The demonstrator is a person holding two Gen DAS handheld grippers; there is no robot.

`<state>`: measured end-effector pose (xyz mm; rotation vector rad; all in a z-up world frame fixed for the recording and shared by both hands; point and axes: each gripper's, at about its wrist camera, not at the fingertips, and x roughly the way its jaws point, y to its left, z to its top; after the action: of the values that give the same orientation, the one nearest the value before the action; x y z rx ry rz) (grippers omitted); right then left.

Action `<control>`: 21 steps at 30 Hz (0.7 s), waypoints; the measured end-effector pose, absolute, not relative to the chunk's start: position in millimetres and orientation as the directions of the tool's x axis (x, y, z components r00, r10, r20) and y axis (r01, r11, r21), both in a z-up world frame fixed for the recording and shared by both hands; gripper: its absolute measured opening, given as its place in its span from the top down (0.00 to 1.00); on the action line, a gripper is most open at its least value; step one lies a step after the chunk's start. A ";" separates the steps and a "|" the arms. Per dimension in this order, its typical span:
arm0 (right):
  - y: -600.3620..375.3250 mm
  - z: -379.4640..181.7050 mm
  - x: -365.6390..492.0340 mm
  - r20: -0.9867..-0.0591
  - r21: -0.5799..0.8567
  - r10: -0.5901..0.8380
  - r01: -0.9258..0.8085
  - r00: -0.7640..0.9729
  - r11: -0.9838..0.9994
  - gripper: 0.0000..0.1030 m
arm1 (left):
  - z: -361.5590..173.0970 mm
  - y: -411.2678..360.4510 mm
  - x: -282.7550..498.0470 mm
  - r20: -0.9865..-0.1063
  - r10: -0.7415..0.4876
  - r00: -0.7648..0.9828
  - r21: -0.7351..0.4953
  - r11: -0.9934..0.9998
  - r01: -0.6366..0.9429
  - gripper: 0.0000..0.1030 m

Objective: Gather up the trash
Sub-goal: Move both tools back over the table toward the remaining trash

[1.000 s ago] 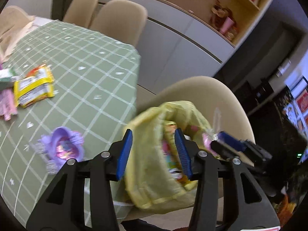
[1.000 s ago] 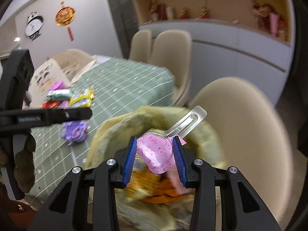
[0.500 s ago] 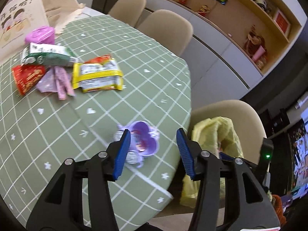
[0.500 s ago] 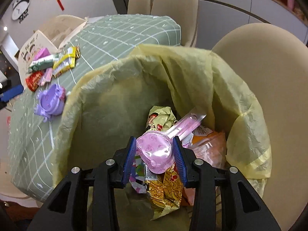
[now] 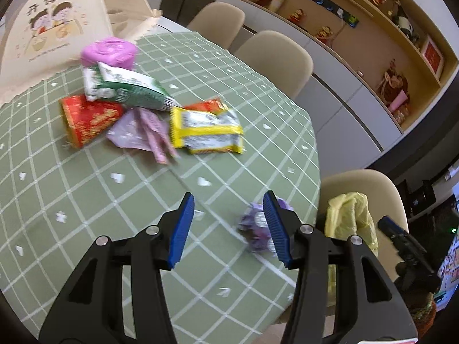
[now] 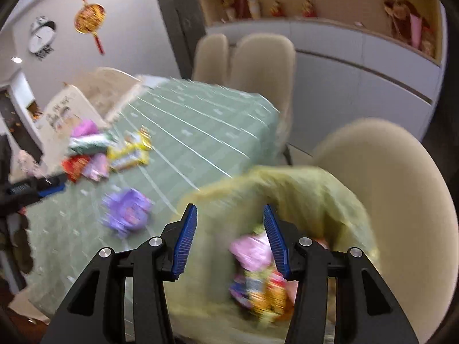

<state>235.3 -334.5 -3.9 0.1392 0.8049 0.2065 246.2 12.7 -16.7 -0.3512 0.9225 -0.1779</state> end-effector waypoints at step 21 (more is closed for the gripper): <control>-160.2 7.3 271.1 -0.710 0.147 0.338 -0.339 0.619 0.929 0.56 | -13.9 156.5 271.7 -0.700 -0.270 0.661 -0.432 0.897 -0.092 0.51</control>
<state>271.1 -160.2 7.3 -0.0019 0.8158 0.3892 271.7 156.5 -13.9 -0.4604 0.8500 -0.1045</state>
